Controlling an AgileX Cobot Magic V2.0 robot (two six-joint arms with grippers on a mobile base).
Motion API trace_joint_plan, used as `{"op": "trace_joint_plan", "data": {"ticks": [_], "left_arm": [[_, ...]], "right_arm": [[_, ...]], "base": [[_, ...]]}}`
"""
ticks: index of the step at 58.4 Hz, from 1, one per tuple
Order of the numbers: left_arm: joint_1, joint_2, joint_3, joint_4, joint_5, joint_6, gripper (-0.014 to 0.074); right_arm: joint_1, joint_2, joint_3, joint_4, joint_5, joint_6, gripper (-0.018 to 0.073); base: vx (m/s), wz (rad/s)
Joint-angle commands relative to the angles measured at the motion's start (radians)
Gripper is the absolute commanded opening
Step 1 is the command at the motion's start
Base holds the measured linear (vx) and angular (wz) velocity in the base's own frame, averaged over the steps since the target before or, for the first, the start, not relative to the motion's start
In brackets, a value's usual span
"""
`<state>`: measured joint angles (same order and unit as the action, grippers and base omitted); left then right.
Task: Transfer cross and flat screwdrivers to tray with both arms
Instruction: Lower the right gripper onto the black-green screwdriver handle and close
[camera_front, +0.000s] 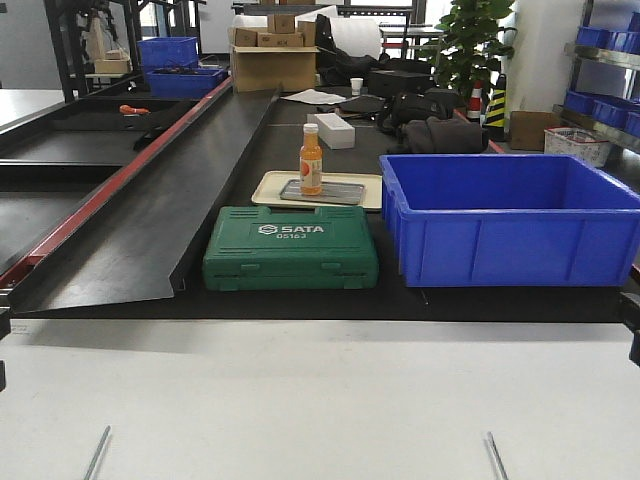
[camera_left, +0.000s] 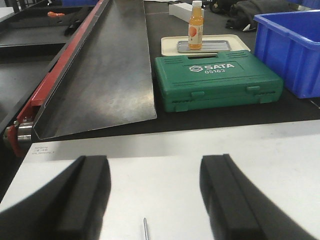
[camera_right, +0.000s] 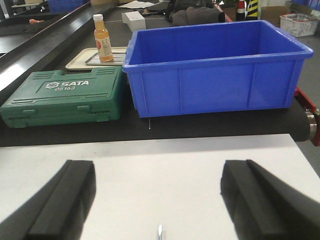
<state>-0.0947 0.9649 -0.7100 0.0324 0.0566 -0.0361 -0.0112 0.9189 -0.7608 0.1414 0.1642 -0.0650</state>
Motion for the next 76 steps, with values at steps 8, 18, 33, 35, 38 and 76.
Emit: {"op": "trace_joint_plan", "data": {"ticks": [8,18,33,35,38,76], "left_arm": [[0.002,-0.011,-0.037,-0.005,-0.062,-0.006,0.0559],[0.002,-0.011,-0.037,-0.005,-0.032,-0.006,0.0559],[0.002,-0.011,-0.032,-0.005,0.069,-0.006,0.0556],[0.002,-0.011,-0.032,-0.005,0.082,-0.006,0.0556],[0.002,-0.011,-0.032,-0.005,0.095,-0.006,0.0556],[0.002,-0.011,-0.032,-0.005,0.146,-0.006,0.0556]], "right_arm": [[0.008,0.070,-0.139,0.008,0.160,-0.119,0.0612],[0.044,0.252,-0.303,0.001,0.447,-0.126,0.0582],[0.070,0.531,-0.333,-0.005,0.587,-0.022,0.0582],[0.070,0.563,-0.333,-0.005,0.587,-0.019,0.0582],[0.070,0.611,-0.333,-0.004,0.587,-0.017,0.0582],[0.070,0.935,-0.372,-0.085,0.544,0.054,0.0530]], "base": [[0.00,0.00],[0.00,0.00],[0.00,0.00],[0.00,0.00],[0.00,0.00],[0.00,0.00]]}}
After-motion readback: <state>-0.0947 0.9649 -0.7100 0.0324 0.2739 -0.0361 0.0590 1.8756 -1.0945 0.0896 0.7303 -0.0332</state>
